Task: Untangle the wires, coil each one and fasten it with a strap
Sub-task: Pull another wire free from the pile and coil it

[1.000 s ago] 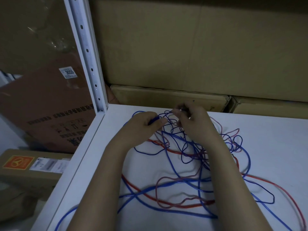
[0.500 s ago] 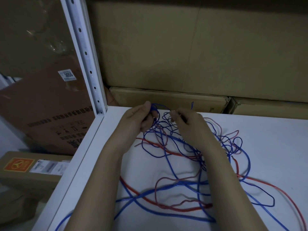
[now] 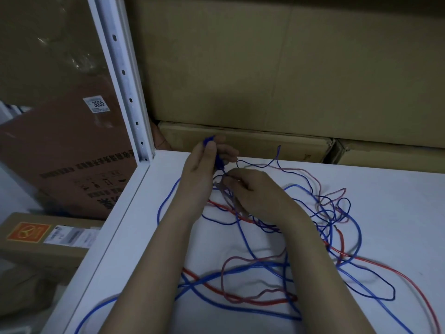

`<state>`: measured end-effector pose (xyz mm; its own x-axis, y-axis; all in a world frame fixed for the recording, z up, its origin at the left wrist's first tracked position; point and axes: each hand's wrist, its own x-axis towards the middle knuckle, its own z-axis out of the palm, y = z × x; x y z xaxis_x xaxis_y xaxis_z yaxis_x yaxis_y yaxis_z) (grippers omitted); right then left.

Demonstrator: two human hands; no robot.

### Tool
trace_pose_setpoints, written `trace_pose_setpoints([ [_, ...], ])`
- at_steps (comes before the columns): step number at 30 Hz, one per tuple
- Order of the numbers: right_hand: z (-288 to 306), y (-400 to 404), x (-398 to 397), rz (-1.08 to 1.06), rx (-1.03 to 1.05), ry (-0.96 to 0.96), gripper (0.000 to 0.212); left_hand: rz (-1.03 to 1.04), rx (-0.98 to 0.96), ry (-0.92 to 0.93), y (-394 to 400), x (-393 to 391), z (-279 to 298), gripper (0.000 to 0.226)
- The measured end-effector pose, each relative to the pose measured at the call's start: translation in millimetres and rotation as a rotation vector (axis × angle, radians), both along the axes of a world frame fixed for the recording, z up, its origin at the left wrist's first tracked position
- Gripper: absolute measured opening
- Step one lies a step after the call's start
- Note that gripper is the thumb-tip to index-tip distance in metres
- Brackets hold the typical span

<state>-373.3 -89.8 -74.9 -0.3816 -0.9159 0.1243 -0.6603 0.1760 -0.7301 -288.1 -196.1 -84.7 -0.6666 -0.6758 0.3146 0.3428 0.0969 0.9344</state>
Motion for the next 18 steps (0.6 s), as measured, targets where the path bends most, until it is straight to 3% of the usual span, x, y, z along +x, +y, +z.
trace_pose_setpoints([
  [3,1.7,2.4,2.5,0.081,0.034,-0.03,0.032,0.121,-0.187,-0.099,-1.4,1.4,-1.7,0.036],
  [6,4.3,3.9,-1.4,0.051,-0.052,0.063,0.027,0.181,-0.429,-0.286,-5.9,6.7,-6.4,0.027],
  [10,7.3,6.5,-7.9,-0.051,-0.155,0.157,0.02,0.142,-0.601,-0.466,-7.2,11.0,-10.5,0.027],
  [14,8.5,9.4,-15.5,-0.165,-0.291,0.268,0.014,0.053,-0.568,-0.461,-2.3,15.1,-1.2,0.039],
  [18,6.5,9.8,-16.8,-0.241,-0.289,0.275,0.02,-0.176,-0.179,-0.335,1.1,18.8,11.3,0.046],
])
